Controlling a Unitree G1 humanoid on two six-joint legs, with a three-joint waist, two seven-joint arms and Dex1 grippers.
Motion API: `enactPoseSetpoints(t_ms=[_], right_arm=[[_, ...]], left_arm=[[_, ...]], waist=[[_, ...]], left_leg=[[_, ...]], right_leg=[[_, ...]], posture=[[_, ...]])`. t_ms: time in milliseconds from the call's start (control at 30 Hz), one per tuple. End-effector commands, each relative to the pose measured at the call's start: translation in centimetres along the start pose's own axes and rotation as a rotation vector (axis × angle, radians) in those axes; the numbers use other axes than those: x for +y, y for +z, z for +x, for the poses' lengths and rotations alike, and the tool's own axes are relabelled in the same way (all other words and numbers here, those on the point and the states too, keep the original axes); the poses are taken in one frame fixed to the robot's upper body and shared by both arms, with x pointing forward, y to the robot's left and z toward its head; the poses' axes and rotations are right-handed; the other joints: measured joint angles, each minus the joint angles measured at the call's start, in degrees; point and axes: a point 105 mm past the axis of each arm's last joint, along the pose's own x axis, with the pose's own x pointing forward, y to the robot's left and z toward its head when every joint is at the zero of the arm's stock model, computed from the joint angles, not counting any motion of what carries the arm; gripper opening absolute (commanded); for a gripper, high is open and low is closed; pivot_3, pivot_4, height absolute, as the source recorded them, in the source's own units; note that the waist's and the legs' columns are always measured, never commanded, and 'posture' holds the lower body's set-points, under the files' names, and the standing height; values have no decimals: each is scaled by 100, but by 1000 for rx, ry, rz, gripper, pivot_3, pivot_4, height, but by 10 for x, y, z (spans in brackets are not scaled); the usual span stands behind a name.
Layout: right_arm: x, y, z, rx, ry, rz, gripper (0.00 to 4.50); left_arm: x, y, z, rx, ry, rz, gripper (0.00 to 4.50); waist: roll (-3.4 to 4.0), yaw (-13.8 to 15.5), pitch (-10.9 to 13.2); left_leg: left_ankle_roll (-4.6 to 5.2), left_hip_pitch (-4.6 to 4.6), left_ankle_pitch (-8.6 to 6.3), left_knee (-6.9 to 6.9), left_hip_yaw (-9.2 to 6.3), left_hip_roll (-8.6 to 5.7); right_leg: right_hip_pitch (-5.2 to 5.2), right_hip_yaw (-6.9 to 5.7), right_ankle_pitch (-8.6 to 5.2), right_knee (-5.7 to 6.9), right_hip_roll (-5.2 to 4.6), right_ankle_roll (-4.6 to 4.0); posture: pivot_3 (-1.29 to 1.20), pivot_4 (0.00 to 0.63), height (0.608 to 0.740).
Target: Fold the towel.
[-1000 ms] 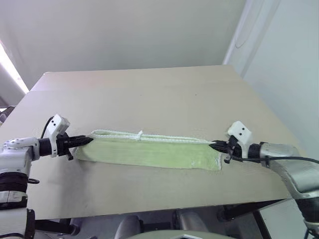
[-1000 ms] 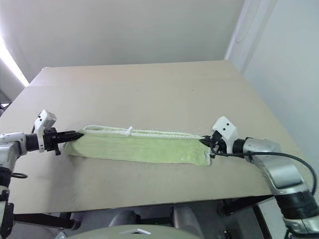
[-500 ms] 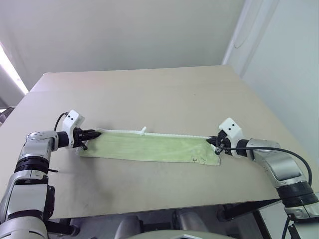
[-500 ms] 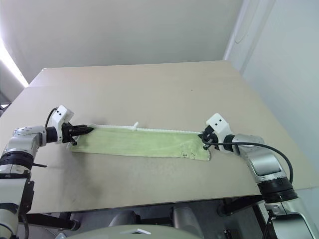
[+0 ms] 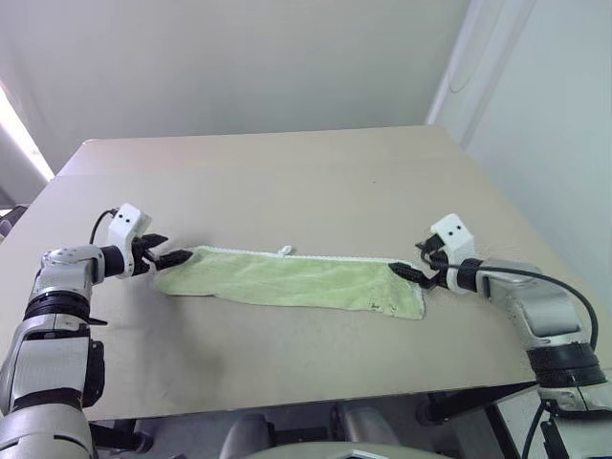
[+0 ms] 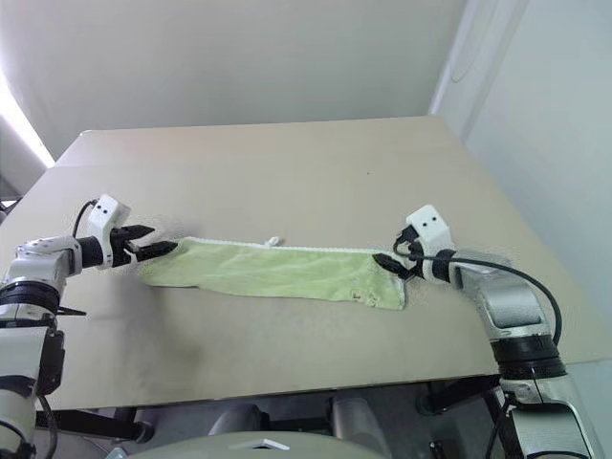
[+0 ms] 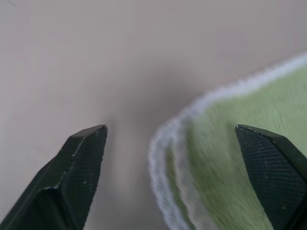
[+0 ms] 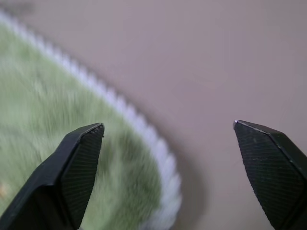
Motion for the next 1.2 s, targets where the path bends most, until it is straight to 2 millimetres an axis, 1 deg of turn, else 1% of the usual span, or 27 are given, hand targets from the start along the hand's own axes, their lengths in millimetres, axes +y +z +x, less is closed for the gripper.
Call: enactPoseSetpoints(t_ms=[33,100,133,200,267,367,467,533,633,767,900,1033,1200], right_arm=[[2,28,-28,-91,85,176,4334],[11,20,-44,-52,175,332,4334],[16,16,-50,-33,218,401,4334],[35,8,-66,0,343,546,4334],[49,2,-78,18,430,644,4334],[62,-19,-89,65,477,746,4334],[69,-34,-93,88,487,828,4334],[75,-47,-91,93,479,904,4334],[75,-59,-81,83,419,983,4334],[70,-64,-67,40,332,1058,4334],[62,-63,-59,0,258,1112,4334],[49,-61,-50,-45,160,1168,4334],[44,-57,-44,-62,102,1189,4334]], left_arm=[[1,46,-9,-141,-38,4,4500],[-13,58,-7,-161,-137,26,4500],[-20,60,-6,-162,-173,44,4500],[-33,63,0,-167,-231,76,4500],[-44,63,4,-169,-263,93,4500],[-60,60,8,-155,-334,87,4500],[-73,50,9,-118,-392,110,4500],[-85,48,11,-113,-447,158,4500],[-99,48,7,-117,-531,210,4500],[-119,51,-3,-128,-642,234,4500],[-135,52,-10,-131,-705,262,4500],[-140,47,-11,-117,-714,262,4500],[-140,41,-9,-105,-701,256,4500]], waist=[[0,20,0],[0,43,0],[-1,48,-1],[-4,49,-2],[0,42,-4],[1,2,-4],[1,-51,-4],[-2,-69,-6],[0,-84,-5],[4,-142,-4],[4,-151,-4],[6,-151,-3],[6,-153,-3]], left_leg=[[0,-1,0,0,0,0],[0,-6,0,0,-5,0],[0,-8,0,0,-5,0],[0,-12,0,-1,-6,0],[0,-10,0,-1,-4,0],[1,0,0,-2,-3,0],[1,2,0,-2,-1,2],[1,4,0,-2,-2,2],[1,6,0,-1,-4,2],[1,3,0,-2,-3,3],[1,0,0,-2,-1,3],[1,3,0,-3,-3,3],[1,4,0,-2,-3,3]], right_leg=[[0,0,0,0,0,0],[0,-3,0,-1,-1,0],[0,-3,-1,-3,-2,-1],[0,-4,-1,-6,-2,-1],[0,-2,-2,-6,-4,0],[4,1,-2,0,-1,0],[7,4,-2,4,2,-1],[7,4,-1,4,4,-2],[14,4,-1,4,5,-3],[10,5,-1,-1,3,-3],[6,7,0,-6,2,-2],[7,8,-1,-6,3,-2],[9,9,-1,-10,2,-1]], posture=[[0,0,712],[0,0,712],[0,0,712],[0,0,712],[0,0,712],[0,0,712],[0,0,712],[0,0,712],[0,0,712],[0,0,712],[0,0,712],[0,0,712],[0,0,712]])
